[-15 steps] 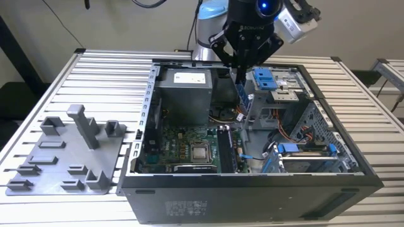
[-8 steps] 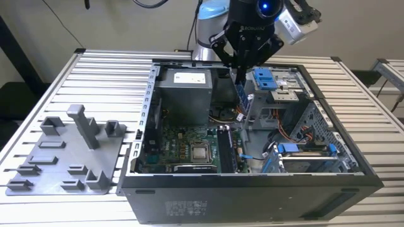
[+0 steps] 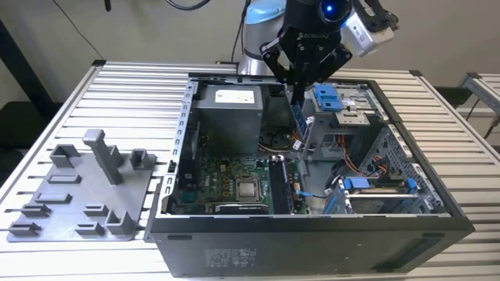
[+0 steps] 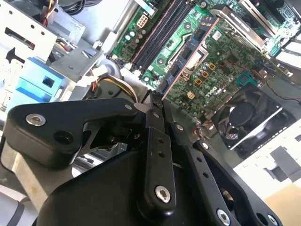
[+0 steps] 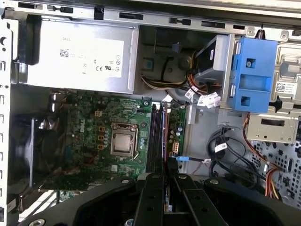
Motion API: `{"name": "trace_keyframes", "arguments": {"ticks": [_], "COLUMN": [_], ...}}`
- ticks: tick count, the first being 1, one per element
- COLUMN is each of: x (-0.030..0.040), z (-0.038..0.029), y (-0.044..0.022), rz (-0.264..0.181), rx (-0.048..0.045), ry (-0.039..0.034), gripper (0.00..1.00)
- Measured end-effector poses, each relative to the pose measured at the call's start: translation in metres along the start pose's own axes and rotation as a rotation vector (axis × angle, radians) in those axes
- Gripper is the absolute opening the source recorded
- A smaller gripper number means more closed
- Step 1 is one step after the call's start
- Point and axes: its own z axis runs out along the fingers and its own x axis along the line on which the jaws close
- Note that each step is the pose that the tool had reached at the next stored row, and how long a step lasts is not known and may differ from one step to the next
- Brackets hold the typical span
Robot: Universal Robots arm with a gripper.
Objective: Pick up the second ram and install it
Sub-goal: 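Insert the second ram into the second slot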
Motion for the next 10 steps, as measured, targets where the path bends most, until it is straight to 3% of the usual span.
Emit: {"name": "trace_keyframes", "arguments": {"ticks": [10], "x": [-0.0006], "z": [0.0017], "y": [0.0000], "rz": [0.091], "rx": [0.0006], "ry": [-0.0002], "gripper": [0.14]}}
